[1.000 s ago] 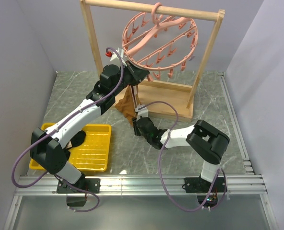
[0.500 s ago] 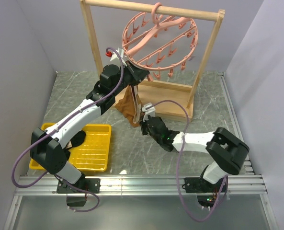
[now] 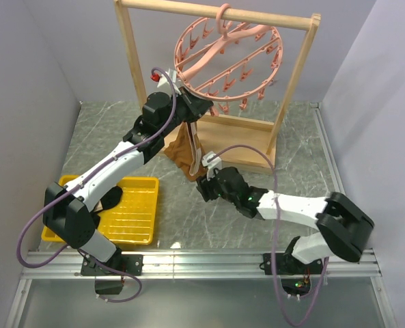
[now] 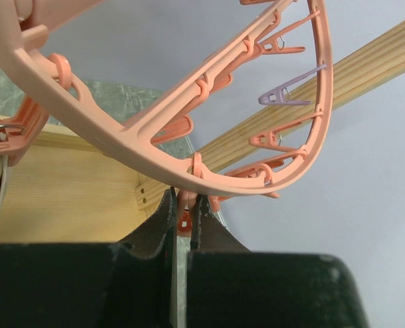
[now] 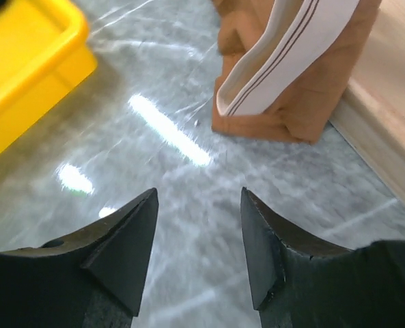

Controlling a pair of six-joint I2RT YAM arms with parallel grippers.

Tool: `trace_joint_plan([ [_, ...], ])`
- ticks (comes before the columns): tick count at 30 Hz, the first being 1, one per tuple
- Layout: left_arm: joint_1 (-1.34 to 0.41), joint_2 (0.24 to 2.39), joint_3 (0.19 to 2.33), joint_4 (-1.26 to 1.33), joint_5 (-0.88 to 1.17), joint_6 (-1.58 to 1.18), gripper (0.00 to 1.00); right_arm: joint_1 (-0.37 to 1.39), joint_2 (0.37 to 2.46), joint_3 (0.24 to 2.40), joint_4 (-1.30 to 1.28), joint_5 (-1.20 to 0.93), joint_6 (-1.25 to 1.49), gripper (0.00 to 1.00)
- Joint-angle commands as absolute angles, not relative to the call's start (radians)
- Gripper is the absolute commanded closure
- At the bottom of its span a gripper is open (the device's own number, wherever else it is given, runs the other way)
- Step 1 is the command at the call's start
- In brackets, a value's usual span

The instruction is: Clip the underwear to the hanger

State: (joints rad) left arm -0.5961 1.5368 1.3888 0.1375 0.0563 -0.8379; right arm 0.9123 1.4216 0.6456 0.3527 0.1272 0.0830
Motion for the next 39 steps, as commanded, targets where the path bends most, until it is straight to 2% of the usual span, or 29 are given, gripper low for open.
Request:
trace_joint_plan([
  [1, -0.583, 1.534, 1.381, 0.117, 0.06, -0.887, 1.0, 0.867, 1.277, 0.724, 0.134, 0.006, 0.037, 0.41],
  [4, -0.583, 1.536, 1.376, 0.13, 0.063, -0.893, 1.0, 0.847, 1.18, 0.622, 0.161, 0.003, 0.04, 0.39],
  [6, -0.584, 1.537, 1.382, 0.124, 0.054, -0.882, 1.0, 0.789, 1.152, 0.566, 0.173, -0.118, 0.017, 0.34],
  [8, -0.58, 1.537, 1.384, 0.114, 0.054, -0.876, 1.0, 0.691, 1.19, 0.61, 0.03, -0.161, 0.009, 0.34],
  [10, -0.578, 1.534, 1.379, 0.103, 0.054, -0.884, 1.0, 0.678, 1.222, 0.73, -0.124, -0.131, -0.102, 0.35],
  [13, -0.578, 1.528, 1.37, 0.095, 0.058, -0.896, 1.0, 0.664, 1.174, 0.765, -0.089, -0.159, -0.083, 0.31],
  [16, -0.577, 1.531, 1.385, 0.091, 0.064, -0.899, 1.0, 0.715, 1.233, 0.825, -0.063, -0.137, 0.103, 0.31],
  [18, -0.578, 1.54, 1.405, 0.086, 0.06, -0.894, 1.0, 0.768, 1.265, 0.789, -0.002, -0.04, 0.205, 0.31],
  [20, -0.577, 1.545, 1.419, 0.077, 0.058, -0.891, 1.0, 0.807, 1.318, 0.787, 0.092, 0.076, 0.198, 0.27],
  [21, -0.577, 1.551, 1.43, 0.072, 0.058, -0.893, 1.0, 0.822, 1.336, 0.793, 0.109, 0.216, 0.19, 0.27],
  [23, -0.578, 1.555, 1.433, 0.066, 0.058, -0.894, 1.0, 0.862, 1.391, 0.796, 0.176, 0.302, 0.193, 0.27],
  [28, -0.577, 1.549, 1.421, 0.071, 0.043, -0.89, 1.0, 0.96, 1.506, 0.824, 0.265, 0.527, 0.288, 0.3],
  [31, -0.577, 1.548, 1.411, 0.068, 0.04, -0.893, 1.0, 1.015, 1.549, 0.839, 0.275, 0.615, 0.336, 0.31],
  [39, -0.577, 1.559, 1.428, 0.066, 0.048, -0.907, 1.0, 1.037, 1.698, 0.903, 0.291, 0.618, 0.436, 0.29],
])
